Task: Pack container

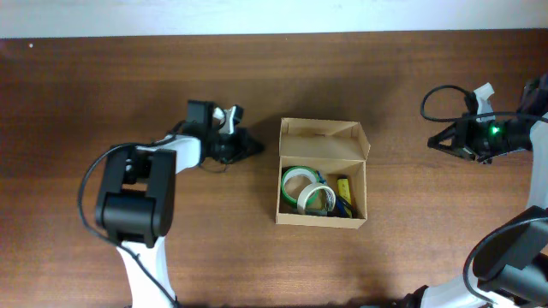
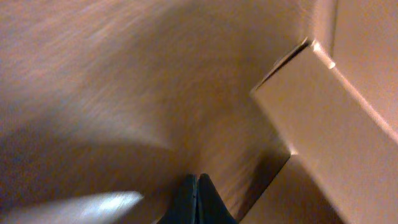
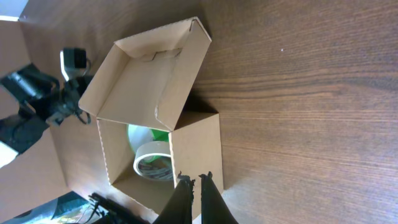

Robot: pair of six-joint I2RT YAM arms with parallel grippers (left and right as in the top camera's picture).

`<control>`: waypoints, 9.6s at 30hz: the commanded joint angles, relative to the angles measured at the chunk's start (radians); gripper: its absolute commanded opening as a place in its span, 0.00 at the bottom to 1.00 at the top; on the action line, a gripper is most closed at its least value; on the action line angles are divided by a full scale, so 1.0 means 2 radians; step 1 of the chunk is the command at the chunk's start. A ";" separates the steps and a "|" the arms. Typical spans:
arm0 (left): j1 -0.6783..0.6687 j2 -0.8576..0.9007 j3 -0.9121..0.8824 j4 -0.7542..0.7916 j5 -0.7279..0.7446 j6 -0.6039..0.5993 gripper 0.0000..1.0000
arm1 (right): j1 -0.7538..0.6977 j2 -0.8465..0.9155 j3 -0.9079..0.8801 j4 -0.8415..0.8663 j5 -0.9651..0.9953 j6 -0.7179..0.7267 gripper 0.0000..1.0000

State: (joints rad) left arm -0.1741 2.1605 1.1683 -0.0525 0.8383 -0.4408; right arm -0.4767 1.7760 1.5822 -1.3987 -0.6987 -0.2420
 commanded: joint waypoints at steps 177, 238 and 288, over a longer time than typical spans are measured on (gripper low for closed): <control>-0.185 -0.804 0.246 -0.817 -0.983 -0.063 0.03 | 0.483 -0.495 0.047 -0.150 0.762 0.393 0.08; -0.183 -1.077 -0.150 -0.816 -0.903 -0.232 0.99 | 0.483 -0.592 -0.211 -0.146 0.761 0.591 0.99; -0.183 -1.077 -0.150 -0.816 -0.867 -0.232 0.99 | 0.214 -0.842 -0.704 0.645 0.520 0.599 0.99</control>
State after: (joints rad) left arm -0.5465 0.0154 0.8711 -1.6859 -0.8932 -0.8913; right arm -0.0399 0.1181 0.2298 -0.1135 0.3996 0.9615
